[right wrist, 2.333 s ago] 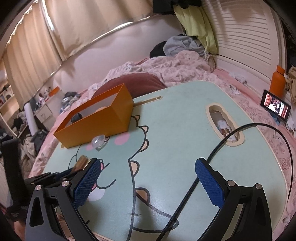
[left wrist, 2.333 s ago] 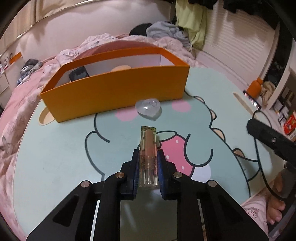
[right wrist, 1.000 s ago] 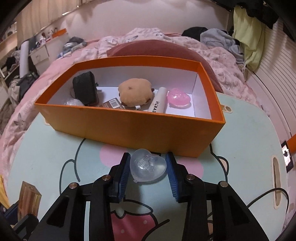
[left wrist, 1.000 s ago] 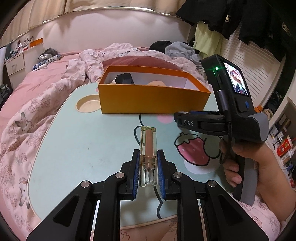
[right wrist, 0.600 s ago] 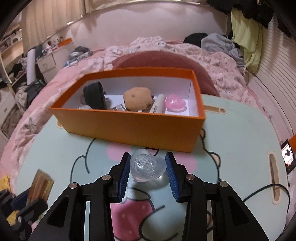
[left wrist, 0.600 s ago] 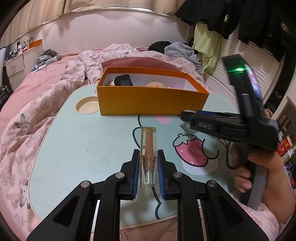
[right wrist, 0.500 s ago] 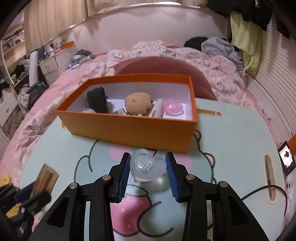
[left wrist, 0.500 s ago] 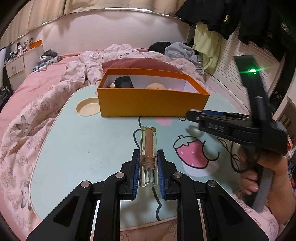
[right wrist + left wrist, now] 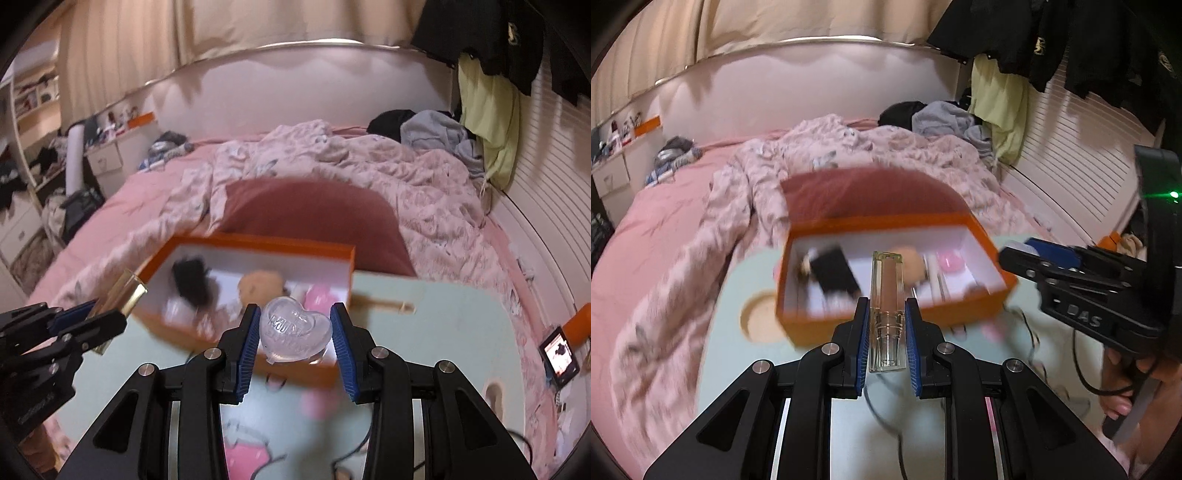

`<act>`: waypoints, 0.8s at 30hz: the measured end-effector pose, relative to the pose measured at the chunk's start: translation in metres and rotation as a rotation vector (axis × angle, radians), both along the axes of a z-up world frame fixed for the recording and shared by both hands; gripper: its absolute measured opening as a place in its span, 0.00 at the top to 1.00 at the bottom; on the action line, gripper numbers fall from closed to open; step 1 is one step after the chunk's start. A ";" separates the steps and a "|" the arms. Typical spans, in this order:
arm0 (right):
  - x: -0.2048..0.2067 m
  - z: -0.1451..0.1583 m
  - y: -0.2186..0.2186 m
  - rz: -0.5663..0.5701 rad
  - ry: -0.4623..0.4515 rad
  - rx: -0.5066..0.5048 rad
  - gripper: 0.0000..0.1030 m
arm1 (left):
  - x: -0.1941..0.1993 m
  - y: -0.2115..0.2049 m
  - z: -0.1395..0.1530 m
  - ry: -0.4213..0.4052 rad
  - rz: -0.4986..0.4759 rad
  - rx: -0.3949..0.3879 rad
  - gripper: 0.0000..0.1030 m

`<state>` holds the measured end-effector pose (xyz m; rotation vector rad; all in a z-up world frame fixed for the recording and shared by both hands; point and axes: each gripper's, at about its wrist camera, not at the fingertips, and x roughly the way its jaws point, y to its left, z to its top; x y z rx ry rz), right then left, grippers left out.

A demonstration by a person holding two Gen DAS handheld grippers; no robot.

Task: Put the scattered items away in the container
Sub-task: 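Lower the clear heart into the box with the right gripper while the left drops the bottle in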

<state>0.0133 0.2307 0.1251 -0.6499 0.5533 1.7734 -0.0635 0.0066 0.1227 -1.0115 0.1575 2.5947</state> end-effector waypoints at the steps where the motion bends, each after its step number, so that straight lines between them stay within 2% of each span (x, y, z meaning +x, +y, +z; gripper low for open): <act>1: 0.001 0.002 0.008 -0.001 0.002 -0.013 0.64 | -0.011 0.004 0.003 0.005 -0.002 -0.005 0.82; 4: 0.000 0.003 0.032 -0.010 0.008 -0.058 0.64 | -0.041 0.016 -0.001 -0.035 -0.008 -0.008 0.82; 9: -0.006 -0.010 0.053 -0.020 0.020 -0.120 0.64 | -0.073 0.033 -0.027 -0.102 0.012 -0.057 0.82; 13: -0.012 -0.024 0.061 -0.022 0.001 -0.148 0.63 | -0.083 0.035 -0.041 -0.147 0.024 -0.042 0.81; 18: -0.023 -0.034 0.061 -0.027 -0.077 -0.143 0.63 | -0.088 0.033 -0.048 -0.180 0.037 -0.080 0.81; 24: -0.028 -0.034 0.056 -0.016 -0.103 -0.118 0.60 | -0.083 0.027 -0.042 -0.157 0.056 -0.116 0.62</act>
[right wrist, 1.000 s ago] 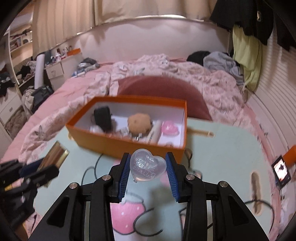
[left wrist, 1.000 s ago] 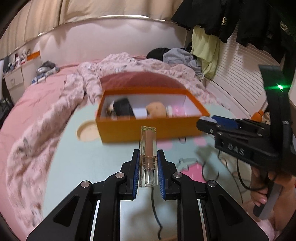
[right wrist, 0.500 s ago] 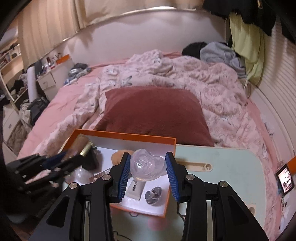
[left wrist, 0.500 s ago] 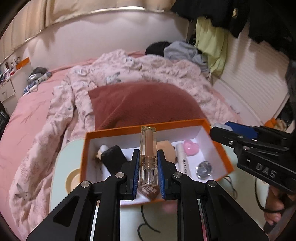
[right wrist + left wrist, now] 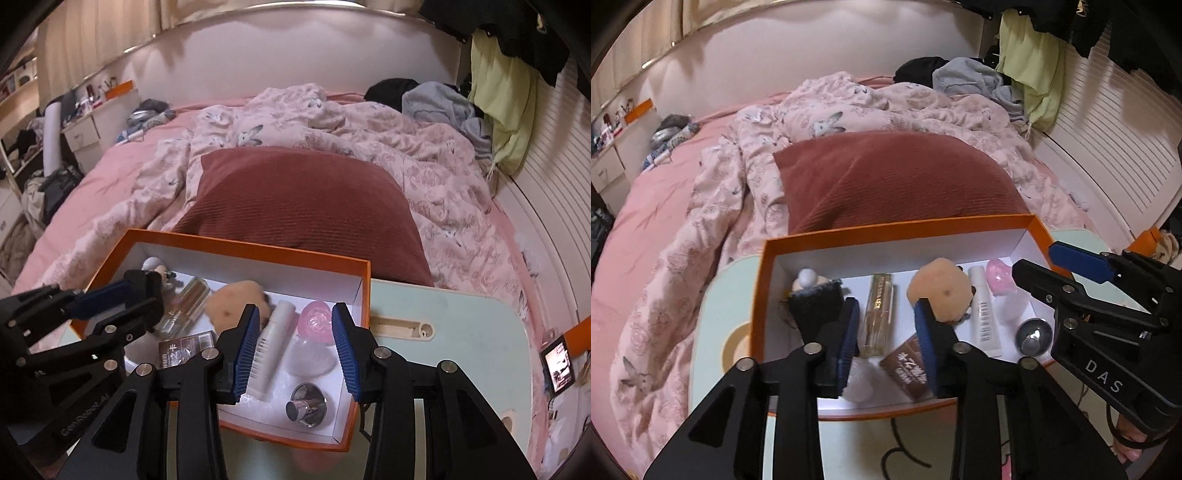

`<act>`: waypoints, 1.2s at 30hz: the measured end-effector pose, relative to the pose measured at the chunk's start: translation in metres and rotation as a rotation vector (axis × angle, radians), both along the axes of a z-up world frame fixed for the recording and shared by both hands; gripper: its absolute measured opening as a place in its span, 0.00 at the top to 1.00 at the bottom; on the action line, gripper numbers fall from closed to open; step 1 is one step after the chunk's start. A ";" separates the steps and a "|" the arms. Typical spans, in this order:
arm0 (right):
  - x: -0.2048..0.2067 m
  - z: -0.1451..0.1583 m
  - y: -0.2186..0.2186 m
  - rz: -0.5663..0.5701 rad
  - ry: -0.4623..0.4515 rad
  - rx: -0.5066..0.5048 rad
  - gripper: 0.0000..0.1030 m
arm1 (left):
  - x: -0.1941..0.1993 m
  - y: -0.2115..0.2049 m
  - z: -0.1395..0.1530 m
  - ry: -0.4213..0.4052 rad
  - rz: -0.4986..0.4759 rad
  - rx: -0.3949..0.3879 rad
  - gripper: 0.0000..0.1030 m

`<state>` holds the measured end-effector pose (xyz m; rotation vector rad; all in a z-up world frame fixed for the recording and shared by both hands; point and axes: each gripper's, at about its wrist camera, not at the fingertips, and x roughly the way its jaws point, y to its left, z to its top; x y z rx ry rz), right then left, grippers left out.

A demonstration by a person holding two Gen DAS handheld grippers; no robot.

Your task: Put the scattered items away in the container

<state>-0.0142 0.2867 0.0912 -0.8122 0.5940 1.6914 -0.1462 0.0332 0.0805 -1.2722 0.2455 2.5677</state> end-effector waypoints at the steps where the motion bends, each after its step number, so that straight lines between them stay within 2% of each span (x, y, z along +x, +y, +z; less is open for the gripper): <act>1: -0.001 0.001 0.000 0.001 -0.001 0.003 0.59 | 0.001 -0.001 0.001 0.003 0.003 -0.002 0.60; 13: 0.002 0.010 -0.015 0.006 0.019 0.020 0.47 | 0.015 -0.008 0.010 -0.017 0.006 0.049 0.59; 26: 0.012 0.020 -0.052 0.000 0.062 0.033 0.39 | 0.056 -0.008 0.024 -0.027 -0.022 0.026 0.59; 30: 0.013 0.020 -0.058 0.001 0.072 0.027 0.39 | 0.065 -0.006 0.026 -0.024 -0.027 0.008 0.59; 36: 0.015 0.019 -0.066 0.003 0.053 0.035 0.39 | 0.072 -0.011 0.024 -0.030 -0.019 0.044 0.59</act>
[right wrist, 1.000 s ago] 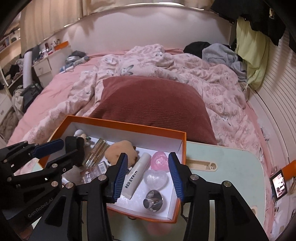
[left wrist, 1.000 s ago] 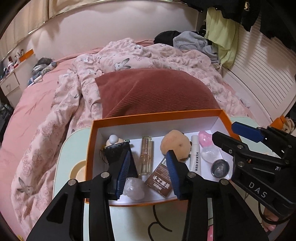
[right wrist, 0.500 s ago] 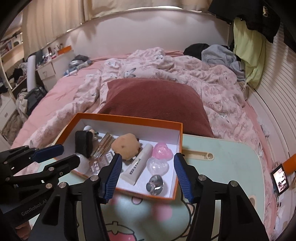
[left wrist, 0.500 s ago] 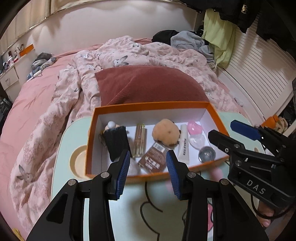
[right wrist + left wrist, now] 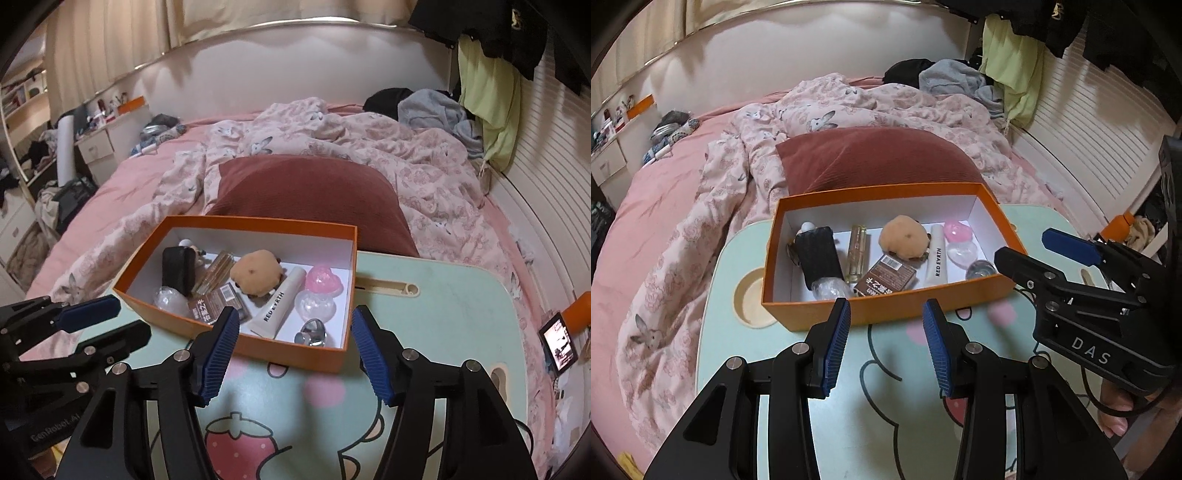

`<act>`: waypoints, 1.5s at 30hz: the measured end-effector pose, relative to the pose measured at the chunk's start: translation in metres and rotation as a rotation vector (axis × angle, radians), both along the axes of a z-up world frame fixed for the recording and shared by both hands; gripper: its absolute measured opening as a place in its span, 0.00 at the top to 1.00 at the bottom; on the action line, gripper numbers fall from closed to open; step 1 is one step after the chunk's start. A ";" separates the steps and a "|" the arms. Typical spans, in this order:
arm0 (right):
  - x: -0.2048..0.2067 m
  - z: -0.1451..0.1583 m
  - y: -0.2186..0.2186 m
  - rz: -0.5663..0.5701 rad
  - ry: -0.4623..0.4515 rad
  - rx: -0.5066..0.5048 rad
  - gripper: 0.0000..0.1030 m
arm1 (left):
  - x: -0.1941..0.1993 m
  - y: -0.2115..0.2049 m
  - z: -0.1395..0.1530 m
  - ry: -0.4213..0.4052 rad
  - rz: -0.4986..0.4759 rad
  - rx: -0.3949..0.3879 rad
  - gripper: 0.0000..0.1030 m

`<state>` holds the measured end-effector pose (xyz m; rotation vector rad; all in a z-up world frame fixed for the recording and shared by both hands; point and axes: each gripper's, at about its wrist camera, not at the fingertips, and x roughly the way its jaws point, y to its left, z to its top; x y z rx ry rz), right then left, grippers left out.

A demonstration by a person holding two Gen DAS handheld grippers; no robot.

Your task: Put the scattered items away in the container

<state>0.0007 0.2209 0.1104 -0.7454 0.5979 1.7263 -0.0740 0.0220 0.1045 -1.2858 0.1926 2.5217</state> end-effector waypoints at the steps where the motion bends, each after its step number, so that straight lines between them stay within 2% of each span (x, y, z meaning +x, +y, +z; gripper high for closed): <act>1: 0.000 0.000 -0.001 0.000 -0.002 -0.001 0.39 | 0.000 -0.002 -0.001 -0.004 0.004 0.009 0.59; 7: 0.002 -0.003 0.000 -0.003 0.000 -0.008 0.39 | 0.001 -0.009 -0.009 -0.031 0.031 0.046 0.59; 8: 0.002 -0.003 0.001 -0.005 0.001 -0.008 0.39 | 0.002 -0.009 -0.009 -0.029 0.035 0.044 0.55; 9: 0.002 -0.003 0.001 -0.006 0.001 -0.009 0.39 | 0.002 -0.010 -0.009 -0.025 0.040 0.044 0.39; 11: 0.002 -0.003 0.001 -0.008 0.005 -0.012 0.39 | 0.005 -0.012 -0.007 -0.005 0.052 0.056 0.25; 13: 0.002 -0.004 0.001 -0.007 0.006 -0.015 0.39 | 0.007 -0.013 -0.004 0.016 0.058 0.066 0.25; 25: 0.002 -0.008 -0.004 -0.001 0.008 -0.026 0.39 | 0.015 -0.011 -0.004 0.007 0.034 0.065 0.25; 35: 0.014 -0.014 -0.032 0.000 0.026 -0.029 0.38 | 0.030 -0.011 0.000 0.033 0.032 0.066 0.25; 39: 0.024 -0.029 -0.049 -0.015 0.008 -0.047 0.38 | 0.043 -0.013 -0.011 0.036 0.038 0.079 0.25; 45: 0.036 -0.057 -0.076 -0.030 -0.015 -0.072 0.38 | 0.063 -0.011 -0.044 0.031 0.067 0.094 0.25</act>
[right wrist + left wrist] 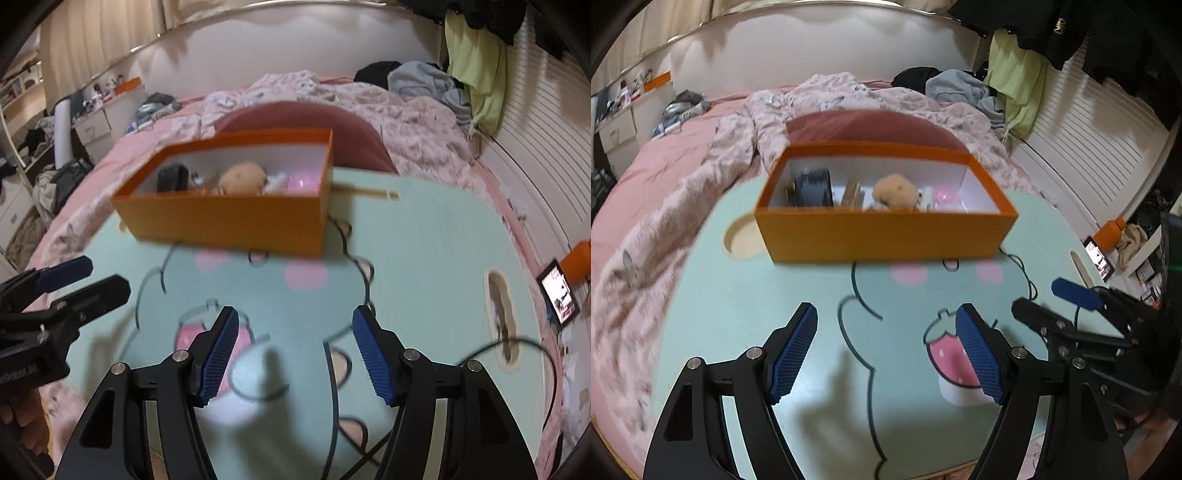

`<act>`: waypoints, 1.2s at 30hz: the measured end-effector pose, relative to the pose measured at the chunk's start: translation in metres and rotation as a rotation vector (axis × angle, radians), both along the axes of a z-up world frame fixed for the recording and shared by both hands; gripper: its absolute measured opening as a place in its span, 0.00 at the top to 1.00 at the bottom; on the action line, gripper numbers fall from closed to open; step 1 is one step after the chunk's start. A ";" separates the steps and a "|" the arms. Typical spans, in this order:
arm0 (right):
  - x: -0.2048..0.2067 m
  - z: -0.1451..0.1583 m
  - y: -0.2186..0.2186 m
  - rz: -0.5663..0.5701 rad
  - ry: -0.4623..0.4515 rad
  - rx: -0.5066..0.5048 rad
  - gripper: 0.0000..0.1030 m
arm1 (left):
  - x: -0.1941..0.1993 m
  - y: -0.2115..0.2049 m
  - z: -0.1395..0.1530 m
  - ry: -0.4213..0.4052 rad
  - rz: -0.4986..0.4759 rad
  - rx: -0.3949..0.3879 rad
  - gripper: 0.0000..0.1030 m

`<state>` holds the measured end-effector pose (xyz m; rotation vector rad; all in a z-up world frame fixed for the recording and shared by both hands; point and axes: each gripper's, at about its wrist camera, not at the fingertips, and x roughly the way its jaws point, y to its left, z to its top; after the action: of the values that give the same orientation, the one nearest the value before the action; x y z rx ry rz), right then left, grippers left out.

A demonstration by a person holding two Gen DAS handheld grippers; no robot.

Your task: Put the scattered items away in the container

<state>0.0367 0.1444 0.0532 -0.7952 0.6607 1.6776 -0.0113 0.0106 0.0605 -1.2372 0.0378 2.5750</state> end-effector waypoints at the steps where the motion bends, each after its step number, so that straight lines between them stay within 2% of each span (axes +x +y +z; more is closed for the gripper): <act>1: 0.002 -0.002 -0.003 -0.005 -0.001 0.001 0.38 | 0.003 0.000 -0.004 0.004 0.006 0.010 0.25; 4: 0.008 -0.009 -0.009 -0.016 0.003 -0.007 0.38 | 0.006 0.004 -0.017 -0.016 0.004 0.017 0.25; 9: 0.016 -0.022 -0.010 -0.051 0.013 -0.048 0.37 | 0.010 0.013 -0.036 -0.029 -0.011 -0.049 0.25; 12: 0.016 -0.024 -0.012 -0.081 -0.017 -0.036 0.29 | 0.009 0.014 -0.044 -0.052 -0.020 -0.053 0.23; 14: 0.013 -0.029 -0.013 -0.097 -0.071 -0.034 0.12 | 0.009 0.018 -0.046 -0.049 -0.032 -0.075 0.20; 16: 0.015 -0.031 -0.013 -0.117 -0.085 -0.029 0.09 | 0.010 0.021 -0.048 -0.035 -0.031 -0.115 0.18; 17: 0.018 -0.031 -0.013 -0.134 -0.082 -0.034 0.04 | 0.010 0.021 -0.050 -0.026 -0.023 -0.135 0.12; 18: 0.022 -0.032 -0.012 -0.151 -0.082 -0.041 0.01 | 0.008 0.019 -0.053 -0.026 -0.003 -0.143 0.01; 20: 0.026 -0.033 -0.011 -0.166 -0.081 -0.042 0.00 | 0.007 0.013 -0.057 -0.028 0.025 -0.137 0.00; 36: 0.026 -0.034 -0.010 -0.166 -0.084 -0.041 0.00 | 0.005 0.012 -0.054 -0.023 0.021 -0.137 0.00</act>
<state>0.0626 0.1343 0.0194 -0.8127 0.6857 1.4766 -0.0064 0.0226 0.0066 -1.3214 0.2009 2.6133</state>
